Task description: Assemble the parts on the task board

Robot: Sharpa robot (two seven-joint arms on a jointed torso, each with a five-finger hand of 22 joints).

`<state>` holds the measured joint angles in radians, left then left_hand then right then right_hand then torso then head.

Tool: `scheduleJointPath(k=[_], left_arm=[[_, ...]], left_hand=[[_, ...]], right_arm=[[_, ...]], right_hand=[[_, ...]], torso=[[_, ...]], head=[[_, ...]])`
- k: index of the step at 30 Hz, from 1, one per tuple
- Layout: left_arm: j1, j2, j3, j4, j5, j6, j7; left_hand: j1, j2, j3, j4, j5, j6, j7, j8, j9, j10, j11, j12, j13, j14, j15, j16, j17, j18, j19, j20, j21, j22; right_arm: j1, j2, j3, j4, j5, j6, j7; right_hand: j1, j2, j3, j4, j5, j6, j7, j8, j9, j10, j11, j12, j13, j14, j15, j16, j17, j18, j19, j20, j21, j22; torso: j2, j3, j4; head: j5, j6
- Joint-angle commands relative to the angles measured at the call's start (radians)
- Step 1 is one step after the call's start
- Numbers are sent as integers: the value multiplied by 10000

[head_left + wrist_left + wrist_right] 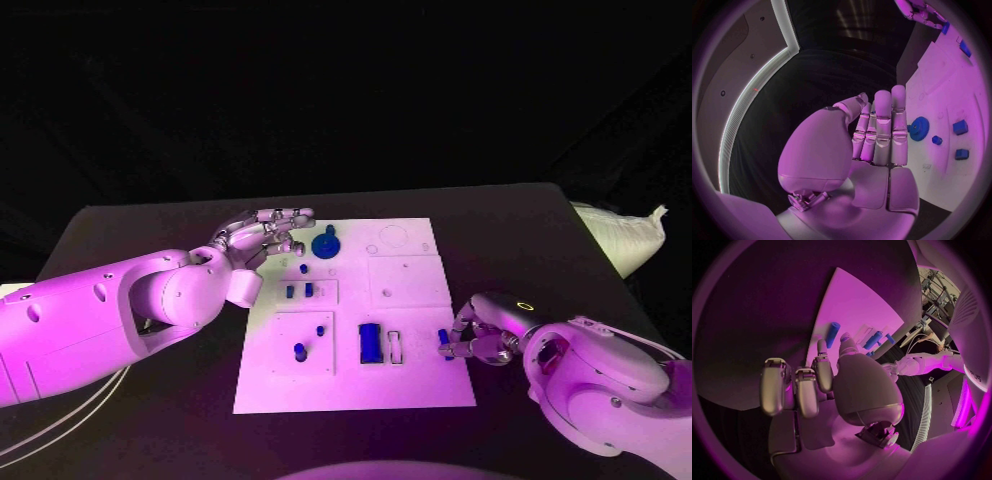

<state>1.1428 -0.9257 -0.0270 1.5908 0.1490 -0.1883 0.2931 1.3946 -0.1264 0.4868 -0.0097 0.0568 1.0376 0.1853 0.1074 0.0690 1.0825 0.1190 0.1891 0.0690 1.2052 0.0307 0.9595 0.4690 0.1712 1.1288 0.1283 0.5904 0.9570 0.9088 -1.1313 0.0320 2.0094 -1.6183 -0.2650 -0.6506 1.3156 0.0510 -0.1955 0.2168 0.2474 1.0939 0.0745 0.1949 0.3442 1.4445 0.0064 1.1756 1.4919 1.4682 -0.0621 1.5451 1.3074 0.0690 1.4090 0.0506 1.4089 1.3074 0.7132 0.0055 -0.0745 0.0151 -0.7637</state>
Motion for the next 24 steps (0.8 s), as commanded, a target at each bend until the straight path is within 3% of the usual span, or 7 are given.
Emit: scheduleJointPath(k=[1, 9, 14, 18, 24], left_arm=[[2, 8, 5, 26, -43, 195, 53], [2, 6, 5, 28, -44, 203, 48], [2, 5, 5, 32, -45, 203, 44], [2, 6, 5, 31, -45, 204, 38], [2, 9, 5, 27, -45, 208, 30]], left_hand=[[-28, 88, -62, -21, 3, -56, 37, 30, -11, -55, -10, 15, -13, -67, -24, -11, -9, 114, -43, -5, -34, -15], [-28, 88, -62, -21, 3, -56, 37, 30, -11, -55, -10, 15, -13, -67, -24, -11, -9, 114, -43, -5, -34, -15], [-28, 88, -62, -21, 3, -56, 37, 30, -11, -55, -10, 15, -13, -67, -24, -11, -9, 114, -43, -5, -34, -15], [-31, 109, -78, -38, 2, -60, 41, 43, -10, -77, -7, 44, -12, -91, -20, -11, -29, 113, -55, -1, -53, -26], [-31, 109, -78, -38, 2, -60, 41, 43, -10, -77, -7, 44, -12, -91, -20, -11, -29, 113, -55, -1, -53, -26]], right_arm=[[-45, 110, -3, -73, -447, 287, -70], [-105, 343, -3, -248, -677, 480, -127], [-142, 492, -3, -401, -874, 845, -371], [-223, 676, -5, -541, -1175, 1354, -562], [-336, 906, -6, -652, -1535, 1765, -714]], right_hand=[[326, 218, 22, 12, -15, 78, -10, -4, 17, -3, -96, 1, -1706, 897, -20, -35, 2017, -76, -30, 4, -58, 171], [708, 255, 203, -151, -63, 70, -26, -83, 31, -2, -120, 12, -1690, 908, -52, -13, 2066, -84, -10, -32, -44, 201], [1601, 453, 815, -633, -974, 76, -73, -172, 37, -22, -175, 5, -1678, 920, -110, 14, 2124, -91, 8, -86, -32, 227], [2037, 367, 1228, -997, -1236, 110, -49, -248, 36, -7, -156, 85, -1615, 946, -95, 74, 2250, -105, 42, -97, -1, 281], [2241, 253, 1582, -1303, -1287, 194, -33, -306, 42, 190, -144, 676, -1234, 971, -78, 133, 2374, -125, 94, -85, 52, 363]], torso=[[-8, -4, 1], [-8, -1, -9], [-5, 0, -6], [-8, -1, 6], [-11, 5, 1]], head=[[17, -15], [42, -32], [56, -34], [63, -59], [88, -72]])
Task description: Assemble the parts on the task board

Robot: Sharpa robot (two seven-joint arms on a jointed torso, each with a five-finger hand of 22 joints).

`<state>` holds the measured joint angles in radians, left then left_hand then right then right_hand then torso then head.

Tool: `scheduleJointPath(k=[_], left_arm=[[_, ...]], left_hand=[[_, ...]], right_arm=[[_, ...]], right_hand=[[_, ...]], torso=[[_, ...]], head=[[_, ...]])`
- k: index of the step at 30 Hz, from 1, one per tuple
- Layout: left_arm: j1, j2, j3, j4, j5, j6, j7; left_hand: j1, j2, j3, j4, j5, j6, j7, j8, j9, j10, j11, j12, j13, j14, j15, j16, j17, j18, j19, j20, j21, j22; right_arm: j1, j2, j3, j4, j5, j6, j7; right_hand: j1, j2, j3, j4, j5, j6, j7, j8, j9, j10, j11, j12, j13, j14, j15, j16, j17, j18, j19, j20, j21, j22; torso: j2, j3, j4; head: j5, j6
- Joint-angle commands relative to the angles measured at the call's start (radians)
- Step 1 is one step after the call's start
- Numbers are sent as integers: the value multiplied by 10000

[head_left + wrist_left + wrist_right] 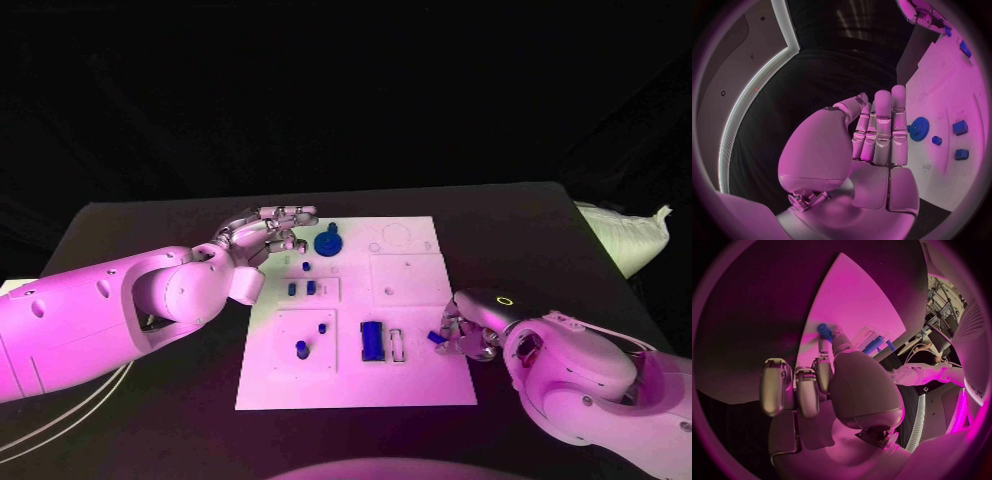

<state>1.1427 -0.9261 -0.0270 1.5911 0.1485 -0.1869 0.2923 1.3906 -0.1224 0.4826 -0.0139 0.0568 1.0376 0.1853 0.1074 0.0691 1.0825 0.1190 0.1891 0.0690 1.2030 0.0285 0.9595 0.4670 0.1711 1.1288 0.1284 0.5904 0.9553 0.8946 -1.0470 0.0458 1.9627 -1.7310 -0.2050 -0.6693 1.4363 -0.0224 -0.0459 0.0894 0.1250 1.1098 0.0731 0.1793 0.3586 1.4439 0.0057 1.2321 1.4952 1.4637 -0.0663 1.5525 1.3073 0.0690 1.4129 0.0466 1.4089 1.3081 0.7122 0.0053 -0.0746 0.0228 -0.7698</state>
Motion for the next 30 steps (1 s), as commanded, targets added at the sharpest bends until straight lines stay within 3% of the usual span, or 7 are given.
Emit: scheduleJointPath(k=[1, 5, 10, 13, 16, 24, 30], left_arm=[[2, 13, 5, 24, -41, 196, 35], [2, 13, 5, 23, -43, 202, 25], [2, 11, 5, 31, -77, 207, 22], [1, 9, 5, 31, -87, 209, 23], [1, 9, 5, 29, -92, 211, 23], [-3, 12, 5, 26, -95, 212, 23], [-4, 16, 5, 37, -97, 214, 22]], left_hand=[[9, 69, -36, 4, 2, -59, 41, 43, -10, -77, -7, 44, -12, -69, 2, -11, -9, 114, -55, -1, -53, -9], [9, 69, -36, 4, 2, -59, 41, 43, -10, -77, -7, 44, -12, -69, 2, -11, -9, 114, -55, -1, -53, -9], [9, 69, -36, 4, 2, -59, 41, 43, -10, -77, -7, 44, -12, -69, 2, -11, -9, 114, -55, -1, -53, -9], [9, 69, -36, 4, 2, -59, 41, 43, -10, -77, -7, 44, -12, -69, 2, -11, -9, 114, -55, -1, -53, -9], [9, 69, -36, 4, 2, -59, 41, 43, -10, -77, -7, 44, -12, -69, 2, -11, -9, 114, -55, -1, -53, -9], [5, 69, -45, -2, 3, -70, 46, 43, -12, -89, -4, 52, -13, -76, 4, -9, -15, 115, -58, 0, -59, -13], [5, 69, -45, -2, 3, -70, 46, 43, -12, -89, -4, 52, -13, -76, 4, -9, -15, 115, -58, 0, -59, -13]], right_arm=[[-205, 82, -144, -193, -440, 1202, -546], [-237, 137, -145, -210, -560, 1291, -641], [-252, 157, -145, -198, -574, 1112, -693], [-255, 153, -145, -154, -424, 768, -682], [-256, 117, -140, -32, 62, 164, -599], [-221, 20, -84, 373, 1641, -1402, -261], [-184, 43, -67, 542, 2778, -2025, -80]], right_hand=[[1035, 980, 103, -40, -63, 38, -16, -153, -102, 206, -136, 139, -1248, 1017, -36, 63, 2382, -126, 57, -43, 54, 361], [939, 924, 289, -102, 152, 69, 3, -208, -106, 236, -121, 266, -1155, 1021, -20, 72, 2401, -131, 74, -31, 73, 389], [644, 850, 668, -102, 833, 83, 4, -307, -103, 244, -126, 340, -1086, 1025, -10, 81, 2420, -132, 79, -17, 80, 406], [456, 879, 955, -24, 1275, 68, -1, -354, -89, 259, -125, 373, -1059, 1027, -16, 86, 2430, -132, 81, -18, 83, 412], [294, 984, 1397, 95, 1214, 28, 9, -413, -78, 272, -122, 395, -1038, 1028, -13, 89, 2437, -132, 82, -19, 84, 418], [-313, 493, 2599, 350, 1225, 63, 2, -485, 17, 298, -112, 426, -996, 1027, -6, 86, 2431, -133, 85, 0, 89, 435], [-788, 97, 2789, 563, 1237, 132, 1, -484, 74, 308, -111, 407, -1000, 1030, -1, 92, 2446, -128, 78, -1, 79, 426]], torso=[[-2, 9, 3], [-5, -2, -9], [0, 0, -9], [-4, 5, -5], [1, 7, 7], [0, -3, 2], [8, -5, 12]], head=[[13, -12], [22, -20], [21, -15], [19, -19], [29, -24], [34, -25], [36, -24]])
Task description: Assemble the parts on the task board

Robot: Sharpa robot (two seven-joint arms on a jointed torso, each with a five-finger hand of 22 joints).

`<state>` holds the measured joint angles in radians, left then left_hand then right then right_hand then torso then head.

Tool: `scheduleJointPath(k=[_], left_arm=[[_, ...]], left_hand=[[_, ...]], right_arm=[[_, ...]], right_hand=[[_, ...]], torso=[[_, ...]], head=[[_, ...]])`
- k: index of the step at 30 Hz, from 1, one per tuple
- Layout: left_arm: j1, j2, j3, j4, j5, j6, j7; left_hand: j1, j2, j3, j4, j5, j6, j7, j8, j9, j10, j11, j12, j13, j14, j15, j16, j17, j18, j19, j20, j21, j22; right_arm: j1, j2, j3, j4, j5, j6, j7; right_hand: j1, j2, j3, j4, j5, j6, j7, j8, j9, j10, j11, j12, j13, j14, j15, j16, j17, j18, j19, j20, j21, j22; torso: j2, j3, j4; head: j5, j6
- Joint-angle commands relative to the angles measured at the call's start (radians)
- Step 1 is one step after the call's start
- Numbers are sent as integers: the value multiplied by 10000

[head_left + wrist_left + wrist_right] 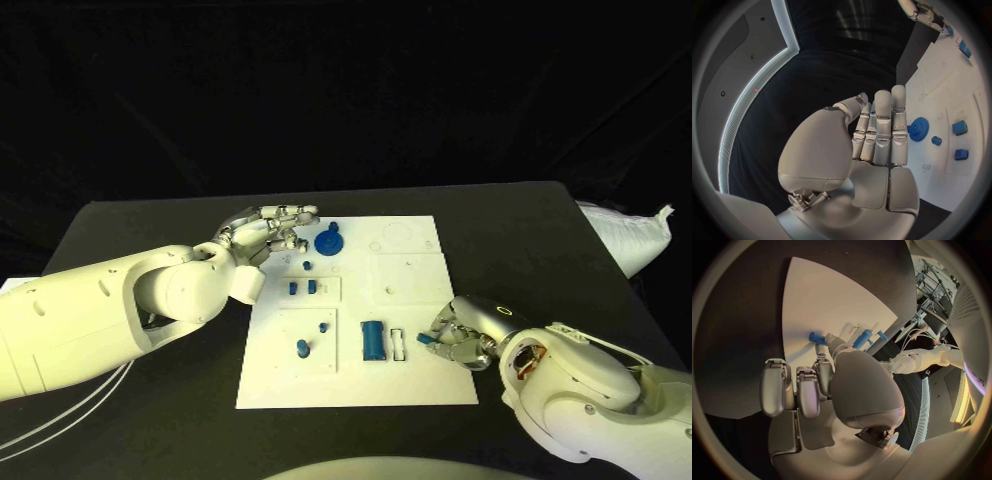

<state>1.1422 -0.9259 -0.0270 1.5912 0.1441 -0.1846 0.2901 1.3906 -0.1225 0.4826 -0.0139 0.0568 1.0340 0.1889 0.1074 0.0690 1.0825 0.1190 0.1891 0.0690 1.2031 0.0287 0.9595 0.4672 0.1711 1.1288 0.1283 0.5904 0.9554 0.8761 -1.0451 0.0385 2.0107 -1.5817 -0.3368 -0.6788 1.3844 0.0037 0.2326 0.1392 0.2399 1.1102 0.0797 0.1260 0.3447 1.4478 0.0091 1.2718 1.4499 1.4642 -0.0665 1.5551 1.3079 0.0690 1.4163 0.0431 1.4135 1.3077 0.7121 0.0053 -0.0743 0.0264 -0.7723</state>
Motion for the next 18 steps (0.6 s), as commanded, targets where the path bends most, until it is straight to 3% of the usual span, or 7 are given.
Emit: scheduleJointPath(k=[1, 7, 12, 18], left_arm=[[0, 14, 4, 36, -58, 190, 43], [-1, 17, 4, 39, -87, 190, 41], [-1, 22, 4, 43, -96, 193, 39], [-1, 26, 4, 48, -98, 198, 37]], left_hand=[[5, 70, -45, -3, 3, -34, 10, 43, -12, -89, -4, 52, -13, -77, 2, -9, -17, 114, -58, 0, -59, -14], [5, 70, -45, -3, 3, -34, 10, 43, -12, -89, -4, 52, -13, -77, 2, -9, -17, 114, -58, 0, -59, -14], [5, 70, -45, -3, 3, -34, 10, 43, -12, -89, -4, 52, -13, -77, 2, -9, -17, 114, -58, 0, -59, -14], [5, 70, -45, -3, 3, -34, 10, 43, -12, -89, -4, 52, -13, -77, 2, -9, -17, 114, -58, 0, -59, -14]], right_arm=[[4, 39, 7, 75, 1454, -736, 31], [11, 171, 10, 37, 2223, -615, 75], [13, 405, 9, -49, 2554, -594, 84], [13, 638, 9, -155, 2662, -688, 50]], right_hand=[[-344, -204, 9, 105, 115, 135, -66, 46, 218, 270, -144, 7, -548, 1026, 1, 65, 2439, -128, 44, 33, 32, 430], [-696, -390, -7, 299, 510, 183, -75, 36, 252, 281, -148, -3, -548, 1027, -4, 68, 2444, -126, 46, 29, 29, 430], [-870, -459, -40, 393, 878, 237, -93, 44, 291, 300, -161, 26, -526, 1030, -18, 74, 2457, -123, 41, 19, 19, 422], [-1119, -532, -180, 541, 1231, 297, -109, 62, 341, 327, -174, 69, -496, 1033, -29, 82, 2475, -128, 59, 7, 31, 444]], torso=[[4, -4, 7], [-3, -17, 15], [0, 0, -2], [4, -6, 9]], head=[[4, -1], [5, -10], [37, -7], [46, -1]])
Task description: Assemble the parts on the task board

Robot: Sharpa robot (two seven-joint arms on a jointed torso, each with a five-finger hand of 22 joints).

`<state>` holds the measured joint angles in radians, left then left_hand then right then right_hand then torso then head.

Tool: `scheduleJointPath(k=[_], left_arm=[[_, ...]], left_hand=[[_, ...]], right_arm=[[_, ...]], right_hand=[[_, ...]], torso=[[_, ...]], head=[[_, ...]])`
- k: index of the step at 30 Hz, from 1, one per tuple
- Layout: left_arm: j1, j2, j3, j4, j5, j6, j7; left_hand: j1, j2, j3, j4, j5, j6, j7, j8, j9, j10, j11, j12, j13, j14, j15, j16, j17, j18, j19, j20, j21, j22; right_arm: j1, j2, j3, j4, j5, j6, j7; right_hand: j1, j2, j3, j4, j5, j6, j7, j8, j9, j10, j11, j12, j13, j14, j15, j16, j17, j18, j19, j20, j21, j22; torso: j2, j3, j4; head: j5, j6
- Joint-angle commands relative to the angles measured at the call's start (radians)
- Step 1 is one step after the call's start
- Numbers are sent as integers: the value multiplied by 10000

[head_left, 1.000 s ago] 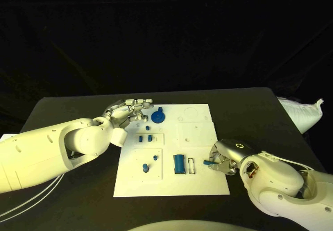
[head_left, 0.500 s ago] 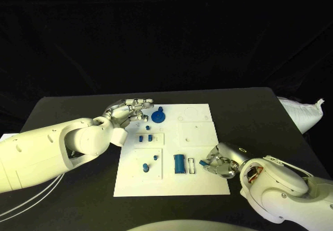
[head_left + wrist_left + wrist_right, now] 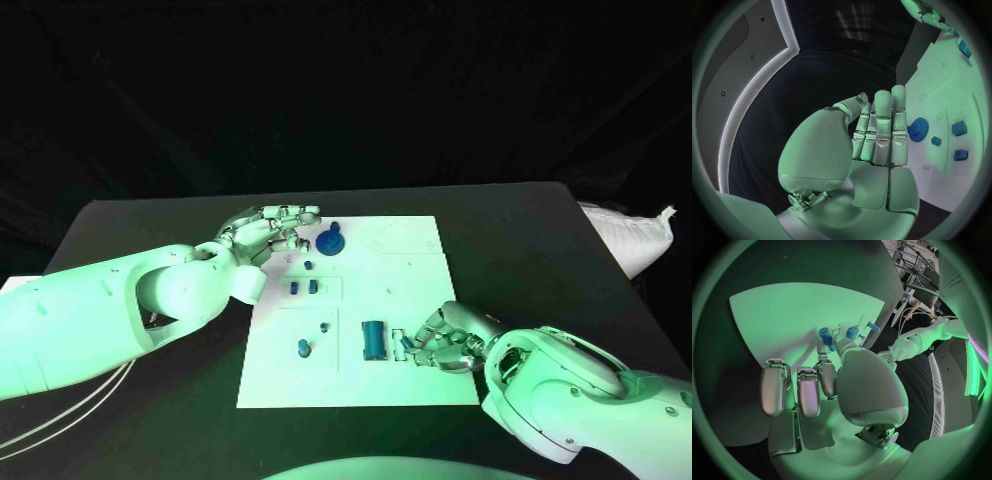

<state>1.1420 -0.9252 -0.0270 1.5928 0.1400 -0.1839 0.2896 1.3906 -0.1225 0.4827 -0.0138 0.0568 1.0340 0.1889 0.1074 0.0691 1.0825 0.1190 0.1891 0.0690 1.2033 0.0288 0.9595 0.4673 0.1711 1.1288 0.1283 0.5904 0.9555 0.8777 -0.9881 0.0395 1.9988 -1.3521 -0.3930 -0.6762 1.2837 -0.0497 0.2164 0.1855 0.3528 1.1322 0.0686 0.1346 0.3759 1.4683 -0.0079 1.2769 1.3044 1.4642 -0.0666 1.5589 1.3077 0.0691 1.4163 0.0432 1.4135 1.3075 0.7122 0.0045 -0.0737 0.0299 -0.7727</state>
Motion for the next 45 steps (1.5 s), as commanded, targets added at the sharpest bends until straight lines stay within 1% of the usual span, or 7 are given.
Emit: scheduleJointPath(k=[1, 12, 20, 28, 32, 38, 45], left_arm=[[1, 18, 5, 34, -58, 190, 41], [1, 10, 5, 44, -58, 190, 36], [1, 12, 5, 44, -58, 204, 30], [1, 10, 5, 47, -59, 208, 22], [1, 7, 5, 49, -59, 210, 18], [1, 5, 5, 48, -59, 213, 13], [1, -4, 5, 52, -59, 217, 8]], left_hand=[[5, 70, -45, -3, 3, -34, 10, 43, -12, -89, -3, 52, -13, -79, 1, -9, -18, 114, -58, 0, -59, -15], [5, 70, -45, -3, 3, -34, 10, 43, -12, -89, -3, 52, -13, -79, 1, -9, -18, 114, -58, 0, -59, -15], [5, 70, -45, -3, 3, -34, 10, 43, -12, -89, -3, 52, -13, -79, 1, -9, -18, 114, -58, 0, -59, -15], [5, 70, -45, -3, 3, -34, 10, 43, -12, -89, -3, 52, -13, -79, 1, -9, -18, 114, -58, 0, -59, -15], [5, 70, -45, -3, 3, -34, 10, 43, -12, -89, -3, 52, -13, -79, 1, -9, -18, 114, -58, 0, -59, -15], [5, 70, -45, -3, 3, -34, 10, 43, -12, -89, -3, 52, -13, -79, 1, -9, -18, 114, -58, 0, -59, -15], [5, 70, -45, -3, 3, -34, 10, 43, -12, -89, -3, 52, -13, -79, 1, -9, -18, 114, -58, 0, -59, -15]], right_arm=[[-3, 100, -1, -56, 373, -144, 23], [1, 297, 1, -201, 145, -337, 22], [17, 398, 2, -287, -28, -187, -10], [22, 471, 2, -369, -155, 9, -70], [23, 472, 2, -393, -255, 24, -82], [23, 465, 2, -403, -387, 51, -53], [23, 435, 2, -376, -472, 95, 8]], right_hand=[[-154, -4, -50, 106, 164, 89, -1, -20, 39, 125, -7, 19, 961, 1034, -30, 45, 2478, -130, 64, 4, 35, 451], [-404, 11, -265, 302, 409, 190, -36, 24, 111, 144, -34, 41, 981, 1033, -50, 44, 2475, -130, 70, -13, 34, 456], [-632, 39, -546, 536, 739, 334, -110, 116, 226, 155, -92, 30, 985, 1032, -100, 42, 2472, -131, 77, -53, 32, 463], [-835, -23, -850, 734, 771, 374, -123, 155, 292, 135, -104, -59, 940, 1026, -113, 28, 2443, -129, 72, -74, 21, 455], [-1152, -102, -1251, 1003, 303, 377, -117, 164, 333, 130, -96, -110, 914, 1022, -105, 18, 2425, -129, 67, -73, 10, 449], [-1560, -102, -1999, 1044, -1307, 361, -129, 170, 413, 125, -101, -163, 894, 1020, -111, 12, 2414, -126, 64, -72, -6, 444], [-1545, -87, -2154, 1031, -1433, 358, -134, 174, 436, 128, -103, -159, 899, 1021, -114, 13, 2417, -127, 67, -74, -5, 448]], torso=[[5, 5, 2], [2, 9, -17], [-1, 15, -21], [-5, 9, -21], [-5, 12, -22], [-8, 13, -22], [-1, 16, -30]], head=[[19, -5], [57, -22], [63, -26], [86, -24], [88, -24], [91, -18], [85, -20]])
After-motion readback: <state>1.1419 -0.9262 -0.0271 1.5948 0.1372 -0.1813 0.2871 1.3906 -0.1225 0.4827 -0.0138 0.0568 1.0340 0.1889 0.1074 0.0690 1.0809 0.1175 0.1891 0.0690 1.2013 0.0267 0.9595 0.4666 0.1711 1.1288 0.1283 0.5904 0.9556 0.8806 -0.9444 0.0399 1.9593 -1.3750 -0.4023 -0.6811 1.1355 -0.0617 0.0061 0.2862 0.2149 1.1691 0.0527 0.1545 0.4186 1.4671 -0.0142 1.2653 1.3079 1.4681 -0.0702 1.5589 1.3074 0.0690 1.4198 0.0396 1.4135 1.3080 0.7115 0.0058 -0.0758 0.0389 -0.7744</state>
